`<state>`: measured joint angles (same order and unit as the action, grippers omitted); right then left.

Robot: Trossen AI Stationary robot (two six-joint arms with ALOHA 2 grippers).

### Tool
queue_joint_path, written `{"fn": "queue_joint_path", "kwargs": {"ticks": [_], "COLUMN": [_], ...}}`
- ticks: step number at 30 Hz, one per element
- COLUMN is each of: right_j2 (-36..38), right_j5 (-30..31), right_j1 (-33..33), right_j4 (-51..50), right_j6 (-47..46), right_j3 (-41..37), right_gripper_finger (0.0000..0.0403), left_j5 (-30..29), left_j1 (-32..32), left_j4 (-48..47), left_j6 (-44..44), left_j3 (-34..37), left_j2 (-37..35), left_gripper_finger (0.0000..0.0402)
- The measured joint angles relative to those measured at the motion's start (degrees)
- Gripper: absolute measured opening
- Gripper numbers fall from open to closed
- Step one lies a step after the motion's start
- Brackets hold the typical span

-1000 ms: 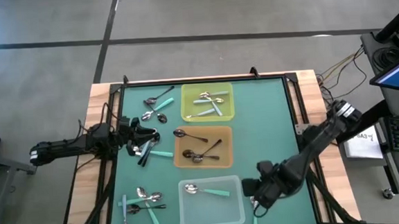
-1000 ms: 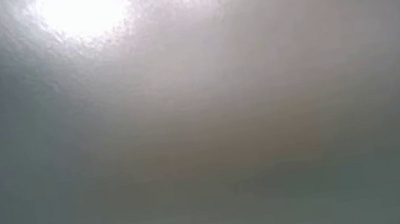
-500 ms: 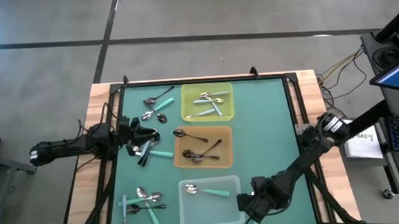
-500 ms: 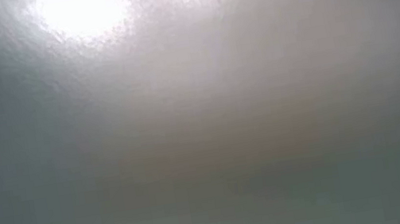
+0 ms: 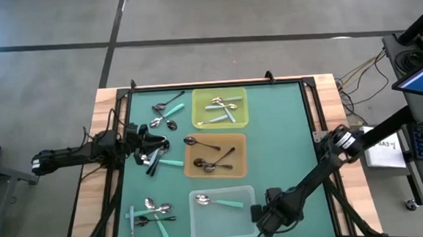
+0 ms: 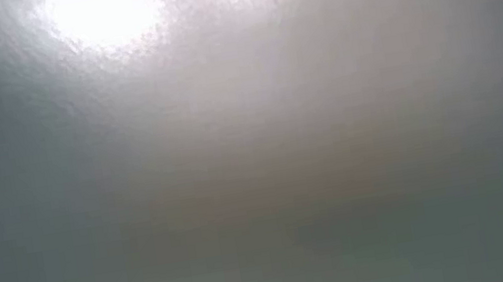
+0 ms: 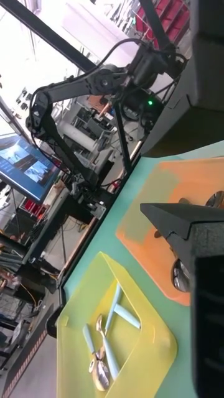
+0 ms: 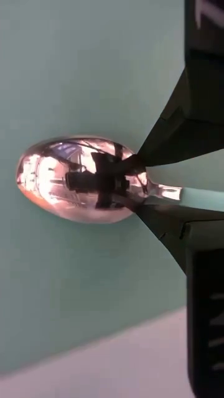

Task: Sort silverware by color (type)
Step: Put the green spoon into the transparent bin

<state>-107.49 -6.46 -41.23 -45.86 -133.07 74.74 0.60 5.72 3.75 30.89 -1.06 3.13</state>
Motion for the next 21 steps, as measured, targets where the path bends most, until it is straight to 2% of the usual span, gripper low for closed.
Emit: {"fn": "queue_joint_path", "kwargs": {"ticks": [21], "right_j2": [-0.86], "right_j5": [0.25], "right_j1": [0.76], "right_j4": [-5.46], "right_j6": [3.23], "right_j3": [0.04], "right_gripper_finger": [0.0086], "left_j5": [-0.02], "left_j1": [0.0], "left_j4": [0.02], "left_j6": [0.0], "left_j3": [0.0], "left_j2": [0.01], "left_gripper_finger": [0.0111]}}
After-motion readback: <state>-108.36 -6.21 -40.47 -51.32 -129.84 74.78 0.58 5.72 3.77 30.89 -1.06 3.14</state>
